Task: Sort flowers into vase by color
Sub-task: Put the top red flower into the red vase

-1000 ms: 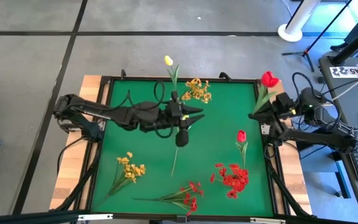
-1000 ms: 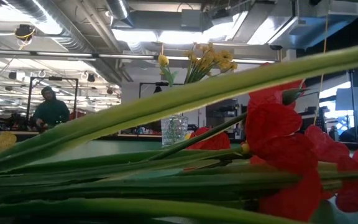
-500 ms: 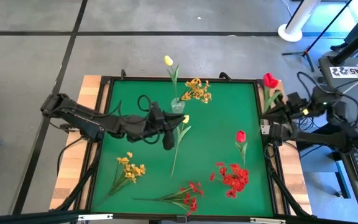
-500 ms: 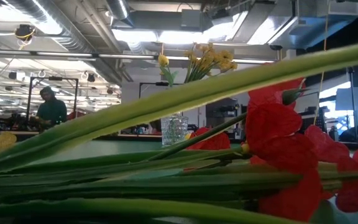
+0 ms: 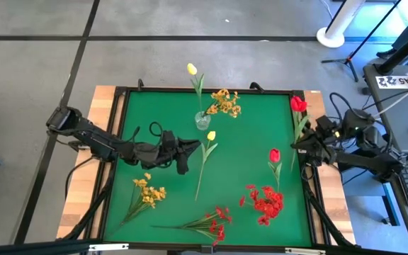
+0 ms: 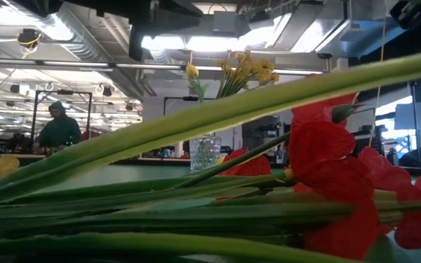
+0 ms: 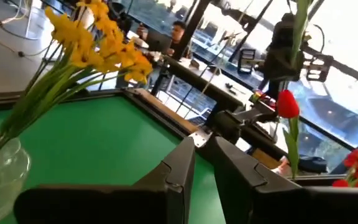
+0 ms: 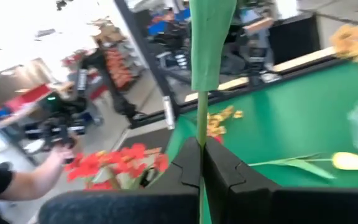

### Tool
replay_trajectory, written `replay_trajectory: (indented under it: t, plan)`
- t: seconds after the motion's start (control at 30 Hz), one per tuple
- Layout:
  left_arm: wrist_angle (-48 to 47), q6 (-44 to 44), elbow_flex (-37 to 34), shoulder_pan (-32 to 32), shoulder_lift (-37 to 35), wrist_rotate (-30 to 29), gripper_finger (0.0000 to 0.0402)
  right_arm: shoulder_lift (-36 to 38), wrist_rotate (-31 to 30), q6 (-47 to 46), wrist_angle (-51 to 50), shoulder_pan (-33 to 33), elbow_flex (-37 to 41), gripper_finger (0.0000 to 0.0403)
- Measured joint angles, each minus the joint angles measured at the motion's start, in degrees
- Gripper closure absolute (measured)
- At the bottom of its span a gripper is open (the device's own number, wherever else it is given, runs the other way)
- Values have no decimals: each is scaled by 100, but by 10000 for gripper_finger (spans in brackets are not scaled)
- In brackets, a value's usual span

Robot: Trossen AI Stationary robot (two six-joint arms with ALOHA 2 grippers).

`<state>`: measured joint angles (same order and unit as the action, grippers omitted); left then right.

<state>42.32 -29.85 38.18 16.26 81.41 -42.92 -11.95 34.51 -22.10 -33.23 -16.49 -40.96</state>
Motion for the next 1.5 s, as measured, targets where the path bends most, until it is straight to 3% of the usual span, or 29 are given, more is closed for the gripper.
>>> replay_trajectory:
  t: [0.27, 0.5, 0.67, 1.0, 1.27, 1.5]
  plan:
    - [74, 66, -9, 148, -2, -158, 347, 1048, 301, -618, 884, 0, 785, 402]
    - [81, 112, -9, 79, -2, -363, 347, 1021, 356, -1380, 4082, 0, 1549, 402]
    - [82, 151, -9, -15, -2, -394, 347, 648, 365, -1894, 5338, 2, 1938, 402]
    - [61, 345, -9, -184, 0, -395, 347, 666, 465, -2443, 5618, 2, 2003, 402]
    - [-12, 348, -9, -354, 2, -395, 347, 57, -145, -1712, 5641, 2, 2008, 402]
    - [-99, 348, -9, -357, 2, -393, 347, -662, -38, -2201, 7047, 4, 2007, 402]
